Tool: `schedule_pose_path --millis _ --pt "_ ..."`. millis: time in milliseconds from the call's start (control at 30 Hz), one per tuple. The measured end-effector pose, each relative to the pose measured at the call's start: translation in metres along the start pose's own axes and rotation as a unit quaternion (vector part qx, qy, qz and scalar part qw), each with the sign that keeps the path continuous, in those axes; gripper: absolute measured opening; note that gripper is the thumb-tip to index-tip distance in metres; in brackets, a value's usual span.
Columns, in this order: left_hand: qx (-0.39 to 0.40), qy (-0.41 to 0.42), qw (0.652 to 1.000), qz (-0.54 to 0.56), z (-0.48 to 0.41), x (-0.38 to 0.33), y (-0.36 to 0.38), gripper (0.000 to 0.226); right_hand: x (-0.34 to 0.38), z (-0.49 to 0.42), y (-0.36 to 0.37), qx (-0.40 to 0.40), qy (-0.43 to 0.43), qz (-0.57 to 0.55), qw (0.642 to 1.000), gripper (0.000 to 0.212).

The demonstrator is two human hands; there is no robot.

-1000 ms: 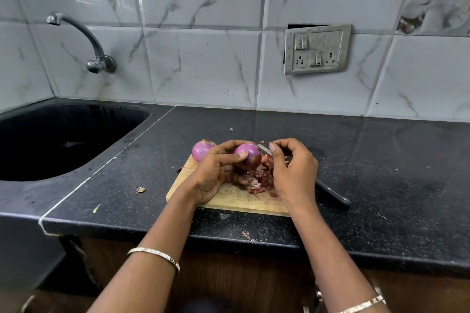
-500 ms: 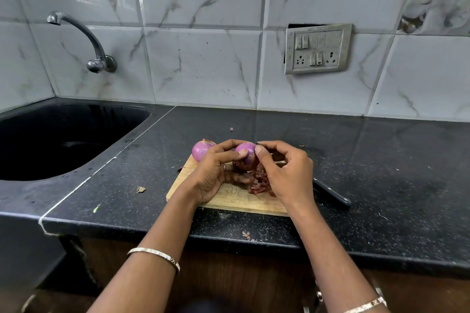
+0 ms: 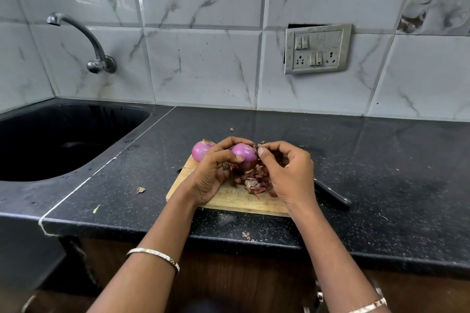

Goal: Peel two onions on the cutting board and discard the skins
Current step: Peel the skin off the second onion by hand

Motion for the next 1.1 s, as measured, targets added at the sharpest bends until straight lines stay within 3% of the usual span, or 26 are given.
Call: schedule_pose_path --millis 167,567,833,1100 --pt "0.004 0.007 1.000 -0.002 0.0008 -0.0030 0.0026 0.045 0.0051 0.0027 -0.0011 0.032 -0.001 -0.040 0.999 0.003" --pt "-0.009 0.004 1.000 -0.019 -0.0001 -0.0016 0.0031 0.043 0.0022 0.0009 -0.0006 0.006 -0.010 0.005 1.000 0.010" --pt "-0.022 0.018 1.000 -0.003 -0.0005 -0.0030 0.0047 0.044 0.0067 0.0034 -0.0001 0.015 0.000 -0.050 0.999 0.005" --pt "-0.015 0.010 1.000 -0.018 0.0005 -0.0016 0.0025 0.047 -0.0005 -0.0011 0.0009 0.020 0.003 -0.007 1.000 0.006"
Point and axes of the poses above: each hand's wrist, its own z-axis away from the middle knuckle, its own y-axis out of the palm, x = y × z, the point moved 1 cm from there along -z, towards the middle knuckle, and after that the axes turned 10 degrees about x, right-handed, at the moved point
